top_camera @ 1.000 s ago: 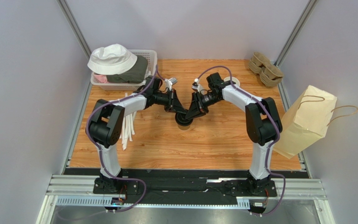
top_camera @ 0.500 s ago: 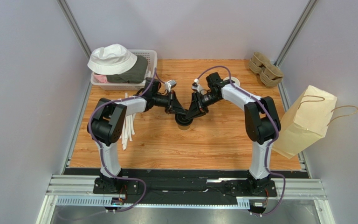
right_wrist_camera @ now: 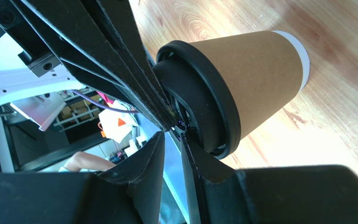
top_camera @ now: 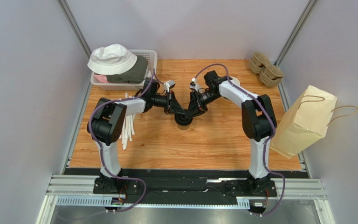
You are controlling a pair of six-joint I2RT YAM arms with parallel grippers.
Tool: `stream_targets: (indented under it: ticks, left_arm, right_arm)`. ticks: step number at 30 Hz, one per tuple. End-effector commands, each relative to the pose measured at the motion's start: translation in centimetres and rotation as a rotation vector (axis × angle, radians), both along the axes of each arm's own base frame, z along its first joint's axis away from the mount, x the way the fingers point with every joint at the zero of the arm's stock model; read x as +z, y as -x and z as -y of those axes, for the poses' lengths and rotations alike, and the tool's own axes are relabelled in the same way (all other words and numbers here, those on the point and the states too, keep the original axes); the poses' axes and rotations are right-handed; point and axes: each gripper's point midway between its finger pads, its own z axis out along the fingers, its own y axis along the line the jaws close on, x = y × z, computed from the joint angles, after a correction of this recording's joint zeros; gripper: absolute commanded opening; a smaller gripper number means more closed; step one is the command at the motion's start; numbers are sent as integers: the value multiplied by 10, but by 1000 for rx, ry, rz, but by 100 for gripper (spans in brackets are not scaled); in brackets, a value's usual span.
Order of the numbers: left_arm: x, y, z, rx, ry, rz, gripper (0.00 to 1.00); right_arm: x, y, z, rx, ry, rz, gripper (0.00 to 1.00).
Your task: Pack the takeout coffee
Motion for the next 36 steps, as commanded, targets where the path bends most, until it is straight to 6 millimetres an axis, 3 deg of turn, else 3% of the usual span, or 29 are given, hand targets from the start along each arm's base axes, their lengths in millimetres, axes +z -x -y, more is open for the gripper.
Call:
stream_targets:
  ticks: [1, 3, 6, 10, 13, 17, 20, 22, 25, 27, 30, 36]
  left_arm:
    - [-27, -1, -3, 62, -84, -33, 2]
    - [-10, 7, 5, 35, -60, 2, 3]
    - [2, 13, 9, 51, -41, -3, 3]
    - [13, 18, 7, 87, -13, 8, 5]
    - [35, 17, 4, 99, 3, 77, 9]
    - [70, 8, -7, 139, 11, 189, 16]
    - [81, 3, -25, 181, -9, 215, 23]
    - [70, 7, -39, 207, -67, 183, 23]
    - [50, 8, -60, 240, -164, 179, 21]
    - [42, 14, -63, 220, -192, 180, 19]
    - [33, 22, -61, 191, -215, 197, 17]
    - [21, 21, -61, 190, -257, 202, 18]
  right_arm:
    - [-41, -17, 15, 69, 170, 142, 30]
    - [-24, -16, 5, 100, 106, 137, 30]
    - [-17, -15, -1, 162, 70, 177, 30]
    - [2, -18, -4, 216, 29, 224, 30]
    - [18, -14, -4, 255, -11, 245, 32]
    - [50, -11, -4, 274, -59, 318, 38]
    - [57, -5, 2, 270, -68, 321, 43]
    - [61, -5, 9, 252, -52, 332, 43]
    - [49, -6, 22, 219, 20, 328, 42]
    - [39, -9, 27, 198, 57, 334, 41]
    - [39, -14, 26, 170, 65, 346, 39]
    - [42, -25, 15, 110, 41, 326, 37]
